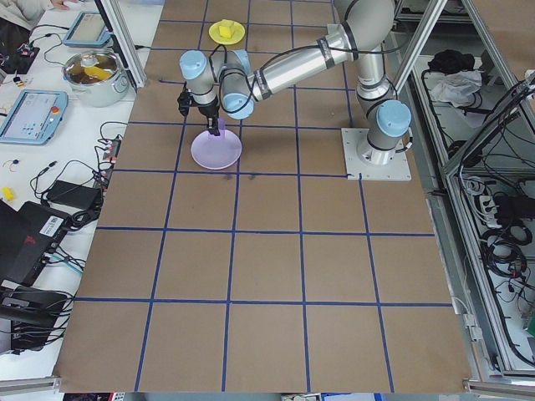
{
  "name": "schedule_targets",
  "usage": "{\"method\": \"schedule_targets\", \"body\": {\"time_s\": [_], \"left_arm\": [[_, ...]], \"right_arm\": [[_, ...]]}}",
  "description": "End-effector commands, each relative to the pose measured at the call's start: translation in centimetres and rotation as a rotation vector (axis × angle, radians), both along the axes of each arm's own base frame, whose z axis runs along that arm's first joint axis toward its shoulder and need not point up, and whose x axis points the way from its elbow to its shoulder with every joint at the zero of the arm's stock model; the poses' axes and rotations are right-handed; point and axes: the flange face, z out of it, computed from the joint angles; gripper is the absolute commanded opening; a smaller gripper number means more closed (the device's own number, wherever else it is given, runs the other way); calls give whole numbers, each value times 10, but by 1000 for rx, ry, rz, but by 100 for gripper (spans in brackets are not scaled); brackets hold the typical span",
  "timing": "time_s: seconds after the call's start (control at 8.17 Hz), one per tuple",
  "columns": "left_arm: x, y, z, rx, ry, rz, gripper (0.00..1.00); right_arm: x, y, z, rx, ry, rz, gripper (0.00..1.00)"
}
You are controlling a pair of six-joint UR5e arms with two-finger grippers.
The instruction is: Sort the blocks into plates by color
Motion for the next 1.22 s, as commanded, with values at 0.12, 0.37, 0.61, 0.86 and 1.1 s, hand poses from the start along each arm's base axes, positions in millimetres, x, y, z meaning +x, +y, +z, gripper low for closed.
{"method": "schedule_targets", "body": {"time_s": [0.12, 0.37, 0.61, 0.86, 1.1], "left_arm": [[7, -29, -26, 4, 0, -4, 21], [9, -29, -31, 3, -3, -8, 73], [8, -26, -33, 11, -1, -6, 100], [10, -22, -9, 2, -66, -8, 100], [-8, -6, 38, -23, -72, -39, 100]], "right_arm": [[0, 0, 0, 0, 1, 0, 100], [0, 0, 0, 1, 1, 0, 100], [0, 0, 0, 1, 1, 0, 100], [0, 0, 0, 1, 1, 0, 100], [0, 0, 0, 1, 1, 0, 100]]}}
